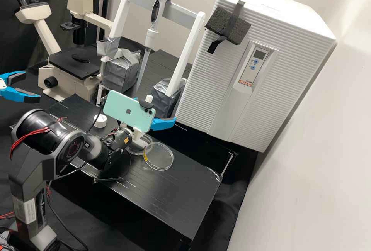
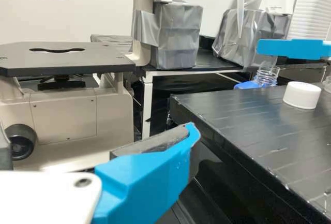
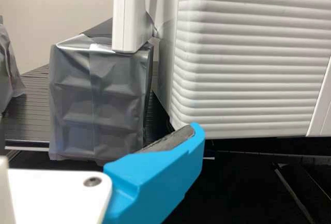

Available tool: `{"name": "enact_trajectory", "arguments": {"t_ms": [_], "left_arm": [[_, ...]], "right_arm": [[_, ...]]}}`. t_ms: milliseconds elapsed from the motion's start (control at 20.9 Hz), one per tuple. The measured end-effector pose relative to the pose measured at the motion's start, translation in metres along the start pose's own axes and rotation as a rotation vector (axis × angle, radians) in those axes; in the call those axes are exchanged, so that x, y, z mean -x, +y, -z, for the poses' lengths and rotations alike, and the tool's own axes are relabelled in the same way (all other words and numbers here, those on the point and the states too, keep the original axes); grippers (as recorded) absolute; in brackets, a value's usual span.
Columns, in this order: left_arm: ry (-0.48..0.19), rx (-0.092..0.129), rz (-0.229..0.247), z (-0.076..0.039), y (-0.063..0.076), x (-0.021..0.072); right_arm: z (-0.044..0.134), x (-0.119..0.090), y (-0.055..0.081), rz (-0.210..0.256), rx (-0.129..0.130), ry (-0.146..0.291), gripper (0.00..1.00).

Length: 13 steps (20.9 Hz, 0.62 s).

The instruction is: Close the bottle

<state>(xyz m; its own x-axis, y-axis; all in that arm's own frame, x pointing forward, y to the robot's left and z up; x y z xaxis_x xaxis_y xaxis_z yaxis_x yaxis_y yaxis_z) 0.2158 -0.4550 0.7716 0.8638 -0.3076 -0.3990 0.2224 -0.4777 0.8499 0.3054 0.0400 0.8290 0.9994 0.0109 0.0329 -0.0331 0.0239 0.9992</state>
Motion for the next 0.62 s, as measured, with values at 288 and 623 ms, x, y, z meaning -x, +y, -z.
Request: {"name": "enact_trajectory", "arguments": {"t_ms": [288, 623], "left_arm": [[0.003, 0.006, 0.008, -0.001, -0.002, 0.0018], [-0.003, 0.005, 0.01, -0.002, -0.003, 0.0014]], "right_arm": [[0.0, 0.0, 0.0, 0.0, 0.0, 0.0, 1.0], [0.014, 0.03, 0.007, -0.031, -0.001, 0.062, 1.0]]}}
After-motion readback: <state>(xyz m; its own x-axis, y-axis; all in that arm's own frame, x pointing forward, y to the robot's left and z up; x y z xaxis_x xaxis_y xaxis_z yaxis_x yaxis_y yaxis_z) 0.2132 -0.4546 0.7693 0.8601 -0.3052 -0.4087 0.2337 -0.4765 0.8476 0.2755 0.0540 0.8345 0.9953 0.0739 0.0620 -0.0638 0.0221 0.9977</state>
